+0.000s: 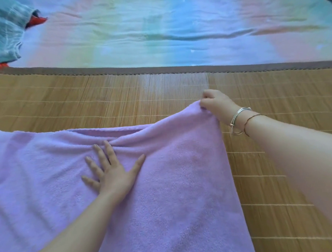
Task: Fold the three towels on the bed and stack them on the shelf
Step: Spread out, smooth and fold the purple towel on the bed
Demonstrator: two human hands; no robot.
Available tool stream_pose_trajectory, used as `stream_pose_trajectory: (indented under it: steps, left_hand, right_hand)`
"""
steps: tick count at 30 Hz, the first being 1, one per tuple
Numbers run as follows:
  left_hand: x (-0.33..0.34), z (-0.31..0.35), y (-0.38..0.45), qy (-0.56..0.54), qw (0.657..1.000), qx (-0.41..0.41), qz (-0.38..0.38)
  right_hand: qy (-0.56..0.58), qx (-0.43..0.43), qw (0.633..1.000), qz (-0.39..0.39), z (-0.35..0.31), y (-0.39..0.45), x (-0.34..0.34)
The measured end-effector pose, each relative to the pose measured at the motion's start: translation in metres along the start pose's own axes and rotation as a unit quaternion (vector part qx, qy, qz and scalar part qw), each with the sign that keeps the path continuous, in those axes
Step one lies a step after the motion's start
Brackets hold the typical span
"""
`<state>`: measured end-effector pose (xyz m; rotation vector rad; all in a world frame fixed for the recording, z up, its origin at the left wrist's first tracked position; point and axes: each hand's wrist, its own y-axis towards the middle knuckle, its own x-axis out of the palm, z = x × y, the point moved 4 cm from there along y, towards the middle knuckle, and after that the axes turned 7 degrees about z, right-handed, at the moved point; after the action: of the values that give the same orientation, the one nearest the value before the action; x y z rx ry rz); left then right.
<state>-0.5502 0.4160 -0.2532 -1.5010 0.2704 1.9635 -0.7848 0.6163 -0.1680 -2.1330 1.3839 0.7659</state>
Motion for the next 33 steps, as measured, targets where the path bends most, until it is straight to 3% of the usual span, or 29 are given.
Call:
stream_pose_trajectory:
  steps: [2, 4, 7, 10, 14, 18, 24, 28, 31, 33]
  left_hand:
    - [-0.006, 0.008, 0.006, -0.006, 0.999, 0.043, 0.026]
    - [-0.016, 0.023, 0.021, -0.006, 0.989, 0.125, 0.076]
    - [-0.026, 0.048, 0.047, -0.006, 0.972, 0.212, 0.101]
    - [-0.032, 0.062, 0.062, 0.016, 0.975, 0.209, 0.068]
    - [-0.045, 0.078, 0.08, 0.074, 0.976, 0.199, 0.04]
    - [-0.041, 0.091, 0.07, 0.047, 0.977, 0.202, 0.052]
    - [-0.023, 0.1, 0.02, -0.082, 0.956, 0.267, 0.086]
    - [-0.001, 0.114, -0.041, -0.123, 0.935, 0.332, -0.014]
    - [0.017, 0.127, -0.101, -0.137, 0.928, 0.308, -0.16]
    - [0.03, 0.134, -0.135, -0.083, 0.937, 0.273, -0.199]
  right_hand:
    - [-0.285, -0.13, 0.95, -0.023, 0.001, 0.002, -0.001]
    - [-0.413, -0.197, 0.888, -0.036, 0.007, 0.002, 0.0]
    - [-0.431, -0.18, 0.884, -0.009, 0.015, -0.003, 0.004]
    - [-0.442, -0.167, 0.881, 0.013, 0.021, -0.009, 0.013]
    - [-0.387, -0.119, 0.911, 0.081, 0.024, -0.006, 0.009]
    - [-0.325, -0.033, 0.938, 0.115, 0.034, -0.003, 0.014]
    - [-0.033, 0.081, 0.981, 0.173, 0.059, -0.048, 0.008]
    - [0.016, 0.165, 0.983, 0.083, 0.087, -0.122, -0.004]
    - [0.043, 0.213, 0.975, -0.039, 0.099, -0.195, -0.009]
    - [0.05, 0.244, 0.961, -0.117, 0.101, -0.244, -0.007]
